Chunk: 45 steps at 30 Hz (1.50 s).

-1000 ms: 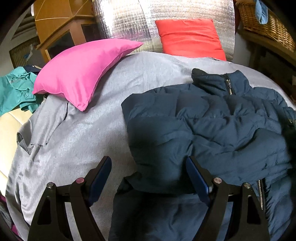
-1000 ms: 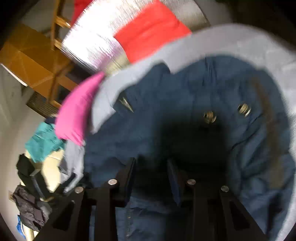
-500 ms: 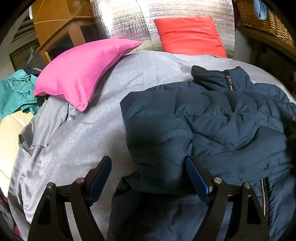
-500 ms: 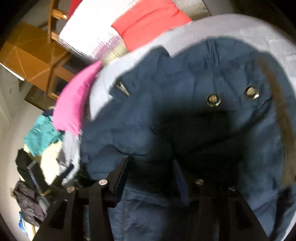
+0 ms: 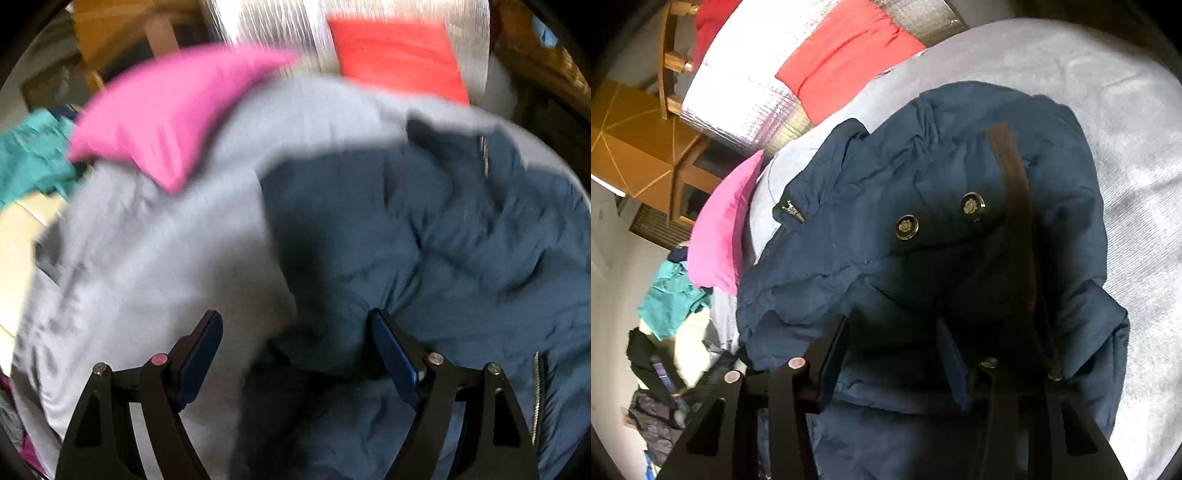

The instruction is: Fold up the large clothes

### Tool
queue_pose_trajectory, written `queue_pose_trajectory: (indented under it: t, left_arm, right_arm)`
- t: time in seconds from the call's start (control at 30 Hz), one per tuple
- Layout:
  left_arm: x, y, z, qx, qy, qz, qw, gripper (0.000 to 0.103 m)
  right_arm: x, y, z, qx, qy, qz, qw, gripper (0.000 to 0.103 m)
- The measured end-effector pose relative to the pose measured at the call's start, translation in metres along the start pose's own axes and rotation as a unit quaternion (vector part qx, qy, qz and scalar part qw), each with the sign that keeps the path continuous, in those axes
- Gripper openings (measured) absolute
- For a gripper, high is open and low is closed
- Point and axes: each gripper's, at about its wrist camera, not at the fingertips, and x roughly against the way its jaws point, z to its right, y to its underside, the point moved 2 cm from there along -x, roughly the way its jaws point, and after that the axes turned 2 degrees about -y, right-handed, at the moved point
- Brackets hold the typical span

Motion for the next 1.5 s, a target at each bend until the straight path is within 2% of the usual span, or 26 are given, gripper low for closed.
queue_pose_trajectory:
  t: [0.07,0.17,0.37,0.5,0.6,0.8,0.93,1.1,1.23,1.37,1.4,1.43,1.5]
  left_arm:
    - [0.006,-0.001,-0.001,0.008,0.004,0.004,0.9999,0.083]
    - [0.024,-0.002,-0.002,-0.001,0.004,0.03,0.9996,0.083]
    - [0.052,0.018,-0.012,0.011,0.006,0.038,0.9992,0.083]
    - [0.076,0.052,-0.026,0.02,0.018,0.037,0.999,0.083]
    - [0.087,0.079,-0.039,0.023,0.024,0.027,0.9991,0.083]
    - [0.107,0.133,-0.069,0.026,0.022,0.016,0.9993,0.083]
    - [0.122,0.174,-0.085,0.031,0.046,0.01,0.9984,0.083]
    - [0.127,0.22,-0.104,0.037,0.055,-0.015,0.9977,0.083]
    - [0.128,0.246,-0.119,0.072,0.089,-0.033,0.9929,0.083]
    - [0.125,0.257,-0.126,0.1,0.129,-0.045,0.9856,0.083]
    - [0.125,0.258,-0.126,0.107,0.147,-0.046,0.9822,0.077]
    - [0.125,0.259,-0.124,0.108,0.163,-0.048,0.9795,0.063]
    - [0.123,0.262,-0.118,0.103,0.193,-0.056,0.9742,0.054]
  right_arm:
    - [0.012,-0.001,-0.005,0.003,-0.001,0.005,1.0,0.053]
    - [0.039,-0.002,-0.012,0.023,0.002,0.036,0.999,0.055]
    - [0.088,0.006,0.006,0.015,0.013,0.063,0.998,0.058]
    - [0.113,0.022,0.025,0.013,0.024,0.064,0.998,0.061]
    - [0.131,0.047,0.042,-0.003,0.017,0.063,0.998,0.072]
    - [0.15,0.105,0.064,-0.028,0.005,0.046,0.999,0.072]
    - [0.158,0.139,0.074,-0.047,-0.007,0.042,0.998,0.072]
    - [0.169,0.171,0.077,-0.053,-0.013,0.038,0.998,0.074]
    - [0.168,0.187,0.076,-0.053,-0.005,0.029,0.998,0.074]
    - [0.165,0.199,0.078,-0.05,0.009,0.015,0.999,0.074]
    - [0.164,0.202,0.08,-0.051,0.013,0.013,0.999,0.074]
    - [0.163,0.203,0.083,-0.054,0.016,0.011,0.998,0.074]
    - [0.164,0.208,0.089,-0.059,0.022,0.008,0.998,0.074]
